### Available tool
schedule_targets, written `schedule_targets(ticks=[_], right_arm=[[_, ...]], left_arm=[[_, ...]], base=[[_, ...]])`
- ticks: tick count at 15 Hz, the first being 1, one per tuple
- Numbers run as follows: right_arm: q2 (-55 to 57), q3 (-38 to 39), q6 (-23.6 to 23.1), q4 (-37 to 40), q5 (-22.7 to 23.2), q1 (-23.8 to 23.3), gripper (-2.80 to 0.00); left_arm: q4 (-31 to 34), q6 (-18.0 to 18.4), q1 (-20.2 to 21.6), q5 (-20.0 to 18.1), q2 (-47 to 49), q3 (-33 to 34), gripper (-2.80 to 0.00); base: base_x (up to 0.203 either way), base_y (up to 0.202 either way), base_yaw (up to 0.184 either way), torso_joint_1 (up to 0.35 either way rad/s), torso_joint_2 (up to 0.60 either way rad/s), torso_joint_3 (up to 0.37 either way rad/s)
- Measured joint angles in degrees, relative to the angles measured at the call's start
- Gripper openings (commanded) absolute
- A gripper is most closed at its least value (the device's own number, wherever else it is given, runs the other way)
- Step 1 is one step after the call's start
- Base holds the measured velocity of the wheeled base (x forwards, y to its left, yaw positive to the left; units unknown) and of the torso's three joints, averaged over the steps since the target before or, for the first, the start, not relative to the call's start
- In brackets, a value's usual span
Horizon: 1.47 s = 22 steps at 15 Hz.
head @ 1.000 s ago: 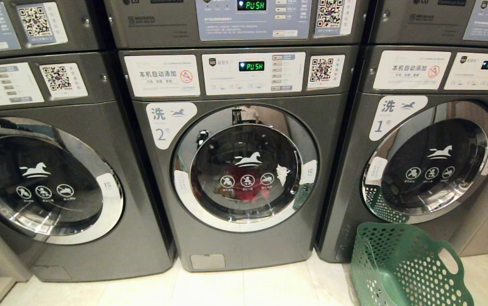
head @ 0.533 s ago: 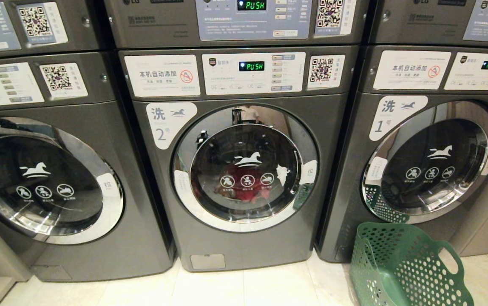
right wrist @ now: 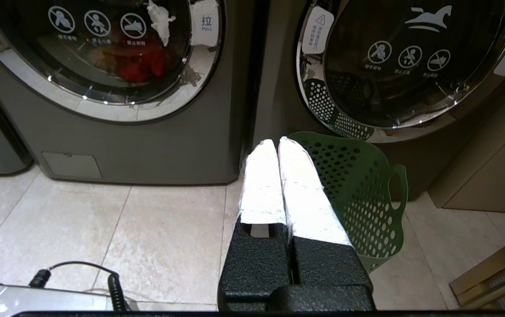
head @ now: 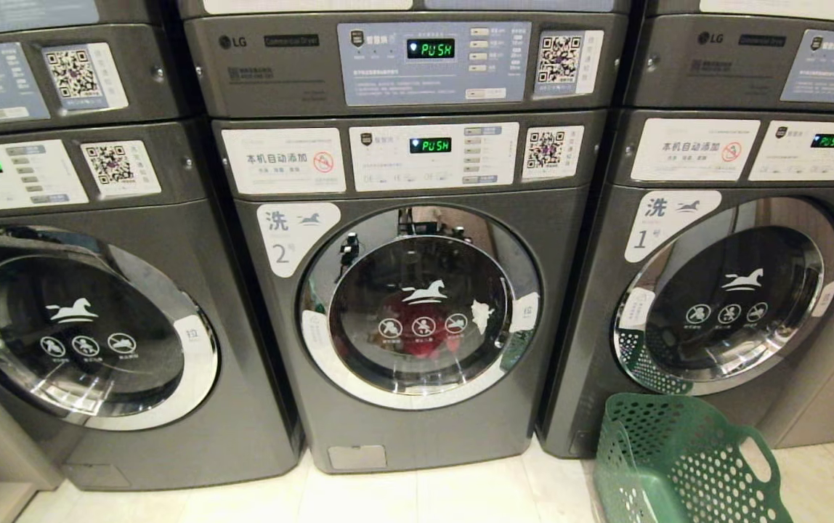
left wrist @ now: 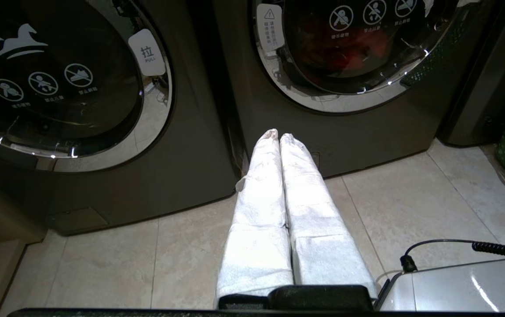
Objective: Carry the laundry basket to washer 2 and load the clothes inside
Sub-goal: Press the washing machine switch
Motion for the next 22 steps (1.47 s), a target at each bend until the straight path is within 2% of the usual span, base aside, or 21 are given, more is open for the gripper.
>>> schedule_targets(ticks=[3,7,13,22], right_arm=[[0.0,0.0,0.2,0.0,-0.2,0.0,-2.8],[0.0,0.0,0.1,0.0,-0.2,0.0,-2.8],[0.0,0.0,-0.1,0.0,-0.1,0.0,-2.8],[0.0,0.0,0.5,0.0,0.0,0.0,-2.8]], left_arm=[[0.0,-0.1,0.0,0.0,0.0,0.0,-2.8],[0.1,-0.2,0.0,0.0,0.0,0.0,-2.8],[0.1,-0.3,0.0,0.1,0.0,0.0,-2.8],[0.1,-0.2,0.0,0.1,0.0,0.0,-2.8]], base=[[0.022,0.0,0.001,0.156,-0.46,-0.311],[0.177,0.0,0.0,0.178,-0.47,-0.308],[0.01,0.0,0.0,0.193,-0.47,-0.28],[0.0,0.0,0.0,0.02,-0.04,-0.026]])
